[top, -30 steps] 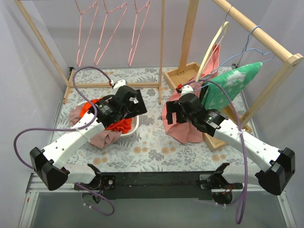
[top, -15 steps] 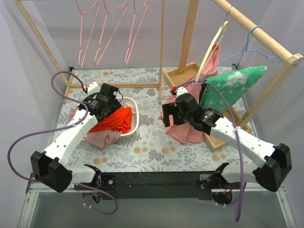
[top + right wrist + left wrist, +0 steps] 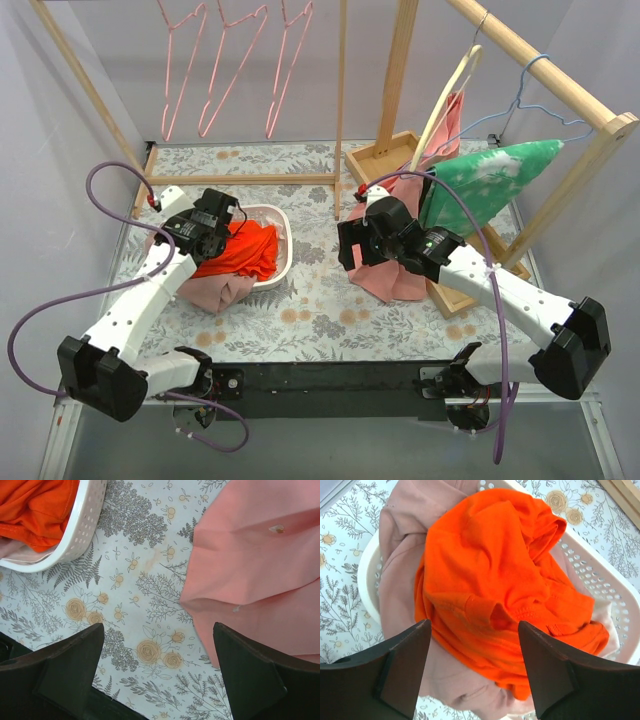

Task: Place the t-shirt on the hanger
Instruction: Pick up the T-shirt and place it in the bin.

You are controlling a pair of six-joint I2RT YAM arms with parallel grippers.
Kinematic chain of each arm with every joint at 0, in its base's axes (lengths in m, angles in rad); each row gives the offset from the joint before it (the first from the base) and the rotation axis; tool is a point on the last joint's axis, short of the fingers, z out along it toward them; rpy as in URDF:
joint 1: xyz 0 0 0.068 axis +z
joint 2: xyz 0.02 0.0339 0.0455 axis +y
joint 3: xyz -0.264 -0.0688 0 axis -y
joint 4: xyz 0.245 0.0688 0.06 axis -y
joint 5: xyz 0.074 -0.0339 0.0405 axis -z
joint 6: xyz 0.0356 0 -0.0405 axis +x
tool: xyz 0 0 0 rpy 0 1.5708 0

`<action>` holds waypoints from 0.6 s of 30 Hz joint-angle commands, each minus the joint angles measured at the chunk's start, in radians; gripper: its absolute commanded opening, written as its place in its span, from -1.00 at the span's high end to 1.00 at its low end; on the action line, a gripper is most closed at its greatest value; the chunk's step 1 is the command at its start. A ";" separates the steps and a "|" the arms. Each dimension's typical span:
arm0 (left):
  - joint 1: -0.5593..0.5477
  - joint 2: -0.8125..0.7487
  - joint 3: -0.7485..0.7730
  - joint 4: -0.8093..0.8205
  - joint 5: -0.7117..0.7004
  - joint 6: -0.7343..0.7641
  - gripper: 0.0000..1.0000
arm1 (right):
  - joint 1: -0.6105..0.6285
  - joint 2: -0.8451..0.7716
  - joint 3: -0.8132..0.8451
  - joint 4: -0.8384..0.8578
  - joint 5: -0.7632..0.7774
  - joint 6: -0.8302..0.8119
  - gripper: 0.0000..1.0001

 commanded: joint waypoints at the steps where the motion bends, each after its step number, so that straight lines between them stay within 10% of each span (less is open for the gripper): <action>1: 0.022 0.032 -0.048 0.131 -0.024 0.093 -0.23 | -0.001 0.008 0.029 0.040 -0.040 -0.005 -0.96; 8: 0.022 -0.045 -0.105 0.164 0.067 0.175 1.00 | 0.022 -0.031 0.023 0.023 -0.026 -0.035 -0.96; 18: 0.020 -0.249 0.006 0.203 0.490 0.453 1.00 | 0.122 -0.141 -0.103 0.114 -0.040 -0.065 -0.96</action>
